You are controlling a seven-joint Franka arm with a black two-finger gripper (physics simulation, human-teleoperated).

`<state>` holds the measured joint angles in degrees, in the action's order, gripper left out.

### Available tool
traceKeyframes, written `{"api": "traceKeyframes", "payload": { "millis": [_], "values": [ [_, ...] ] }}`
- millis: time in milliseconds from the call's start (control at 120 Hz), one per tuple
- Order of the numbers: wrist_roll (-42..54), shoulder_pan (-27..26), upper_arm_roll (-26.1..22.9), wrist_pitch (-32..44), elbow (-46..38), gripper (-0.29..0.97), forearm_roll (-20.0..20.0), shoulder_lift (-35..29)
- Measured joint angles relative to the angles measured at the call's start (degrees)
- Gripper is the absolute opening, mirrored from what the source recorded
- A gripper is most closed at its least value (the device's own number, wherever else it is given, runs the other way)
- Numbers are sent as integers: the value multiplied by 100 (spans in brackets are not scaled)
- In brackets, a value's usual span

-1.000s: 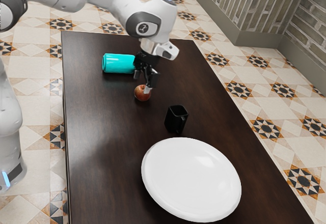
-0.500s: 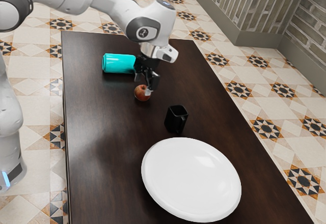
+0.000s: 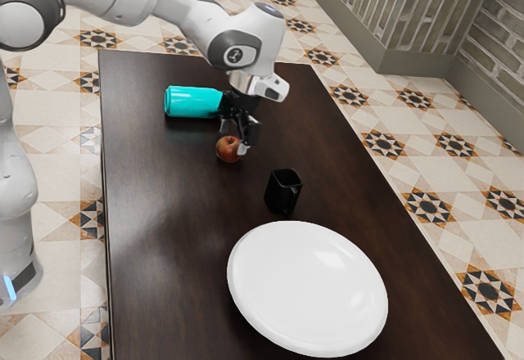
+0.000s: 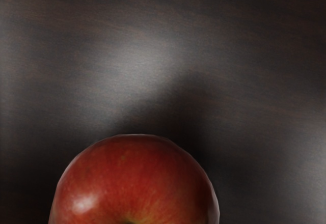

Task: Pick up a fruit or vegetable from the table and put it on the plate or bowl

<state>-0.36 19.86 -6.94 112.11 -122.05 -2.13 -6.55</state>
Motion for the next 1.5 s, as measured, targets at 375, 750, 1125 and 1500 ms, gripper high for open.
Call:
{"api": "traceKeyframes", "payload": {
  "millis": [375,750,1125,1500],
  "values": [
    [21,-6,1,25,-13,68,8,28],
    [30,-26,0,29,-84,68,-6,66],
    [35,8,51,29,-108,68,4,69],
    [36,-1,53,30,-120,68,4,162]
  ]
}}
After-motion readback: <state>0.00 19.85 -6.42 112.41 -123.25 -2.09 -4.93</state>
